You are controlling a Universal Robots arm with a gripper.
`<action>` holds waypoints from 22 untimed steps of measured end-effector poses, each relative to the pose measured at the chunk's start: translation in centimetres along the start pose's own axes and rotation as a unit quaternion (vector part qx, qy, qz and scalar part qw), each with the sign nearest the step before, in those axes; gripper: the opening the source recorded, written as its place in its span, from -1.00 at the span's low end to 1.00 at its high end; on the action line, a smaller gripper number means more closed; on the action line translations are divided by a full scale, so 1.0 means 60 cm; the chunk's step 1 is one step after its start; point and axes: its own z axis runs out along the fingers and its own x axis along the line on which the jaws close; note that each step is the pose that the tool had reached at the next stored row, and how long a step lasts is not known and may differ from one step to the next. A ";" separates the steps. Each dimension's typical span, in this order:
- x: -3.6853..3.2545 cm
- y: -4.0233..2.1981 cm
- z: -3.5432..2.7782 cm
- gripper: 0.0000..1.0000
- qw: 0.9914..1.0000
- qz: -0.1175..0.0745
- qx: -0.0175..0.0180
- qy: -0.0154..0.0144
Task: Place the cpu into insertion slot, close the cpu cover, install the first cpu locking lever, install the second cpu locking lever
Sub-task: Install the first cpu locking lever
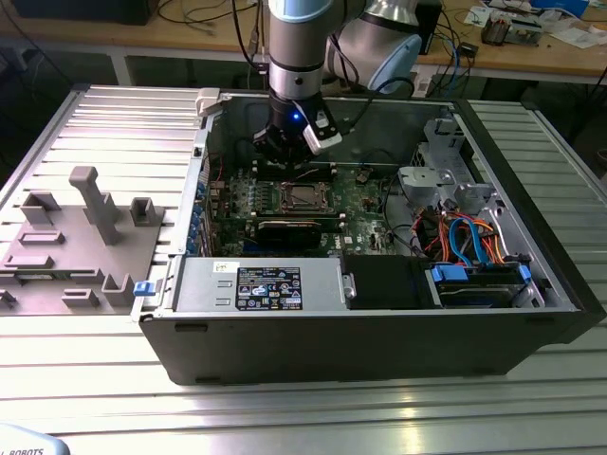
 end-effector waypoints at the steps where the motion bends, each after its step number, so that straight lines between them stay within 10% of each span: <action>1: -0.002 0.000 0.001 -0.79 1.000 -0.001 0.000 0.000; 22: -0.051 -0.003 0.016 -0.79 1.000 -0.012 0.000 0.001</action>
